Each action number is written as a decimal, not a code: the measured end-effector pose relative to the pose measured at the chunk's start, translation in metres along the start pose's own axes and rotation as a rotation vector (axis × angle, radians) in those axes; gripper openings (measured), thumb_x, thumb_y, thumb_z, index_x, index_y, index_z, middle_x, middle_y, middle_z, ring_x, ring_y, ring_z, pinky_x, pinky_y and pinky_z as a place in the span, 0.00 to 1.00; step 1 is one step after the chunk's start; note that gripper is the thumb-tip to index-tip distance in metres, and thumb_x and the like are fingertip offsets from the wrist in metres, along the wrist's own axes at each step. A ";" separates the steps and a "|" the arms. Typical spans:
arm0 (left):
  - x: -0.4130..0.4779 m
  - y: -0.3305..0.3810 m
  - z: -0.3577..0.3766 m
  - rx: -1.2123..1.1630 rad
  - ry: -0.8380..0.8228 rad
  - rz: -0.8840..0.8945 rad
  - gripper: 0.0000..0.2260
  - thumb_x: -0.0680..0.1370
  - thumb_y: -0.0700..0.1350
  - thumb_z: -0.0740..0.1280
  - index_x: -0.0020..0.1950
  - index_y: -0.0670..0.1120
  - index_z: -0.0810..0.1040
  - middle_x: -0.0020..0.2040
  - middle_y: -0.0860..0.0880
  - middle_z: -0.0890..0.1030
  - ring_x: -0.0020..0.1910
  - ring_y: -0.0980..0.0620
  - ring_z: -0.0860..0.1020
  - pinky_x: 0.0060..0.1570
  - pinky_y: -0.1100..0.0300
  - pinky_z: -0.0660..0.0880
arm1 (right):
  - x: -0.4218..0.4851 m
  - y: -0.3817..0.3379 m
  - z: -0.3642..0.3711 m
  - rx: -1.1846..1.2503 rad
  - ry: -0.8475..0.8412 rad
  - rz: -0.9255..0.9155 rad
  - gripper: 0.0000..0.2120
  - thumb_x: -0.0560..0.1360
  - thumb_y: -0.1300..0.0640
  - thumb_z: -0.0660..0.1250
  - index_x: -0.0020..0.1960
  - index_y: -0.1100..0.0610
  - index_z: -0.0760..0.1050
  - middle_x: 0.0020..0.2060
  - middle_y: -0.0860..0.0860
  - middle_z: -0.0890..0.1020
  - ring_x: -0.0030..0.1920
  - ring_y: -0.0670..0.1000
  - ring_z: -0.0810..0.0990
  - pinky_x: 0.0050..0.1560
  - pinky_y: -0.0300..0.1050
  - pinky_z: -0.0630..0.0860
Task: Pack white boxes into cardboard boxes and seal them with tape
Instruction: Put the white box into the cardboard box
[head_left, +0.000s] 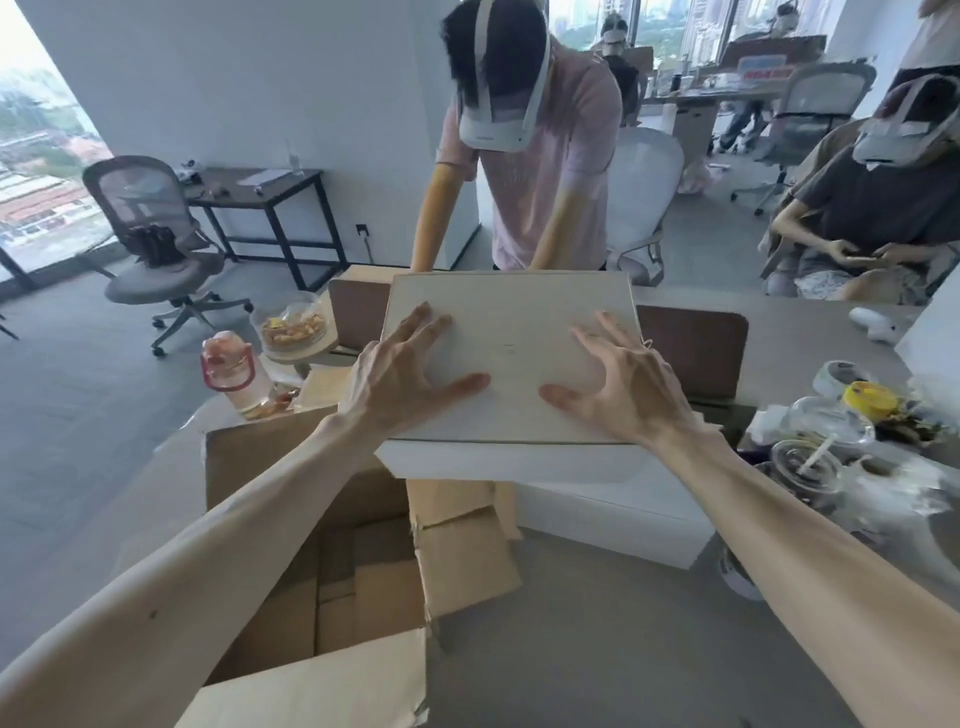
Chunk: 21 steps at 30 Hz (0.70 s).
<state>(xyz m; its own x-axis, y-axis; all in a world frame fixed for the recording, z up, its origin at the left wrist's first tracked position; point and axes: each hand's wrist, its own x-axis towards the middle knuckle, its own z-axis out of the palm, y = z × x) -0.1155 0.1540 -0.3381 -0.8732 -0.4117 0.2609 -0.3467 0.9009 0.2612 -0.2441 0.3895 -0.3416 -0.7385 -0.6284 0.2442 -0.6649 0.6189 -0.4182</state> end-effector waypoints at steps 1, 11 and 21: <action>-0.010 -0.015 -0.008 0.000 0.009 -0.017 0.43 0.68 0.78 0.60 0.77 0.60 0.60 0.81 0.55 0.56 0.75 0.41 0.65 0.69 0.40 0.67 | 0.001 -0.016 0.007 0.011 -0.013 -0.020 0.44 0.67 0.27 0.66 0.76 0.48 0.63 0.79 0.50 0.55 0.75 0.56 0.63 0.71 0.57 0.62; -0.118 -0.153 -0.058 -0.013 0.058 -0.288 0.43 0.66 0.76 0.62 0.76 0.55 0.65 0.80 0.52 0.60 0.76 0.43 0.63 0.72 0.40 0.60 | 0.002 -0.163 0.099 0.089 -0.207 -0.189 0.50 0.62 0.22 0.59 0.76 0.49 0.63 0.79 0.50 0.56 0.76 0.57 0.61 0.70 0.63 0.65; -0.191 -0.227 -0.040 -0.039 -0.048 -0.425 0.42 0.66 0.77 0.60 0.76 0.57 0.65 0.80 0.54 0.60 0.74 0.44 0.66 0.70 0.40 0.64 | -0.028 -0.219 0.176 0.092 -0.353 -0.218 0.45 0.67 0.28 0.67 0.76 0.52 0.62 0.79 0.53 0.55 0.77 0.55 0.58 0.72 0.59 0.62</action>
<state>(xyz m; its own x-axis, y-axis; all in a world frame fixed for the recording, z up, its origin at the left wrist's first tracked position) 0.1438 0.0222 -0.4099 -0.6704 -0.7377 0.0795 -0.6668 0.6460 0.3714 -0.0585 0.1887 -0.4109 -0.4876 -0.8726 0.0276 -0.7765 0.4191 -0.4705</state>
